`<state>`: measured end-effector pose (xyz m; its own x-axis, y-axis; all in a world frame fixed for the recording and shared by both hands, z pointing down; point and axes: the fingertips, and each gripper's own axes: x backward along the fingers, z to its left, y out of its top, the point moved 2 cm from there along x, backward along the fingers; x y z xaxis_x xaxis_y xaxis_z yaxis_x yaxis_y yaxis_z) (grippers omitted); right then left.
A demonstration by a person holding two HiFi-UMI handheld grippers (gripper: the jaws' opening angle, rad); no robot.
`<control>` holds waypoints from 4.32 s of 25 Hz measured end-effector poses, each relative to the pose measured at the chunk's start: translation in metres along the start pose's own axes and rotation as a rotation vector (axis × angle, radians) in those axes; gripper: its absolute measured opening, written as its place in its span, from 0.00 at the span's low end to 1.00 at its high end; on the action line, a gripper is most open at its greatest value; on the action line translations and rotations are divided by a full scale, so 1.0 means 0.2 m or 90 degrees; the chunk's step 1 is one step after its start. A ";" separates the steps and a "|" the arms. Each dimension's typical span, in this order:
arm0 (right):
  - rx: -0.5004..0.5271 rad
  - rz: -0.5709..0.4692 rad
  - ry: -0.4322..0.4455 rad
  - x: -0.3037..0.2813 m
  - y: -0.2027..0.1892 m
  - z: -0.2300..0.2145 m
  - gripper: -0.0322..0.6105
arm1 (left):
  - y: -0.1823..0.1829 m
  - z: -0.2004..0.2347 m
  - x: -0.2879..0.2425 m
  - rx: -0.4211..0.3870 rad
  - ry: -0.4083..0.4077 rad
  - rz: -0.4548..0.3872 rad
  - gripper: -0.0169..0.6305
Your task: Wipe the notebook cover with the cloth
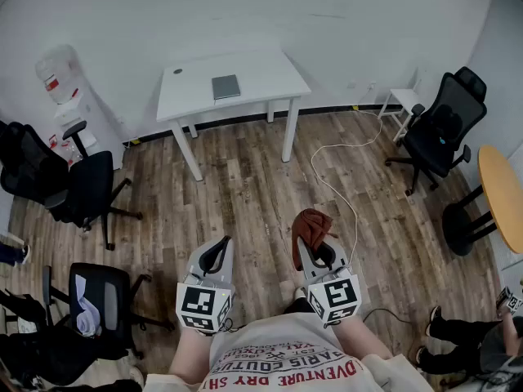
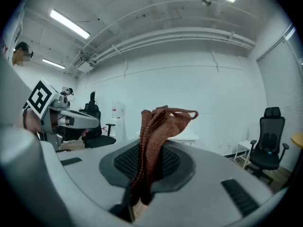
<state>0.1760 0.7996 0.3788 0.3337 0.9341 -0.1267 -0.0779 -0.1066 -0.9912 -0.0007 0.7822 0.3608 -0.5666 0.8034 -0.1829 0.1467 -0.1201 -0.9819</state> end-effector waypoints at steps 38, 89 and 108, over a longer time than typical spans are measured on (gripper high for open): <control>-0.064 0.063 0.051 -0.80 -0.06 -0.03 0.16 | -0.14 0.53 -0.43 0.079 0.021 0.055 0.04; -0.096 0.114 -0.015 -3.93 0.36 -0.85 0.17 | 0.24 2.75 -2.89 0.129 -0.046 0.058 0.04; -0.096 0.221 0.112 -4.83 0.17 -1.13 0.17 | -0.15 3.01 -3.58 0.186 -0.026 0.234 0.04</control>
<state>0.0628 -0.1835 0.4591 0.4687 0.7628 -0.4456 -0.0799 -0.4657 -0.8813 -0.0875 -0.1397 0.4913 -0.5527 0.6537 -0.5169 0.1121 -0.5563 -0.8234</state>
